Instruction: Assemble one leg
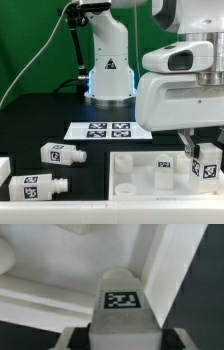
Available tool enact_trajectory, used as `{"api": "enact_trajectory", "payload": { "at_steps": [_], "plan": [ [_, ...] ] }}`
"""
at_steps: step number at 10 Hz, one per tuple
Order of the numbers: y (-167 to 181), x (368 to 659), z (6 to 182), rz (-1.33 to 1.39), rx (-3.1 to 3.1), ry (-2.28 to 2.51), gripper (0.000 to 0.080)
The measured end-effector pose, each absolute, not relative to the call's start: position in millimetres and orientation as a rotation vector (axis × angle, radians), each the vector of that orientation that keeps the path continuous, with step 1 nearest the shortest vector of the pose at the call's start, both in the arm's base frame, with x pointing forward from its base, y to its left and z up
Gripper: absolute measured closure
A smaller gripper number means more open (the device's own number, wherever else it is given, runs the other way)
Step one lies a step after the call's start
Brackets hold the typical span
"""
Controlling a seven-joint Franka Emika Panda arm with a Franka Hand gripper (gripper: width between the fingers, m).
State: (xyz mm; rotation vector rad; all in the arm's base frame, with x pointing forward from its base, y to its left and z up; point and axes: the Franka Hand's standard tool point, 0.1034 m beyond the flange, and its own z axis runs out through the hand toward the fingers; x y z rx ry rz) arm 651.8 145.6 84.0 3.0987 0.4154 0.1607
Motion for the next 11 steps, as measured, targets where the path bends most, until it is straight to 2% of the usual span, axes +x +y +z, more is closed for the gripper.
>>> {"api": "enact_trajectory", "payload": {
  "at_steps": [2, 4, 9, 11],
  "plan": [
    [145.6, 651.8, 84.0, 0.161, 3.099, 0.411, 0.0517],
    [145.6, 652.2, 83.4, 0.153, 3.135, -0.204, 0.0517],
    [145.4, 656.0, 82.3, 0.109, 2.908, -1.242, 0.0517],
    [142.4, 657.0, 82.2, 0.103, 2.916, -1.246, 0.0515]
  ]
}}
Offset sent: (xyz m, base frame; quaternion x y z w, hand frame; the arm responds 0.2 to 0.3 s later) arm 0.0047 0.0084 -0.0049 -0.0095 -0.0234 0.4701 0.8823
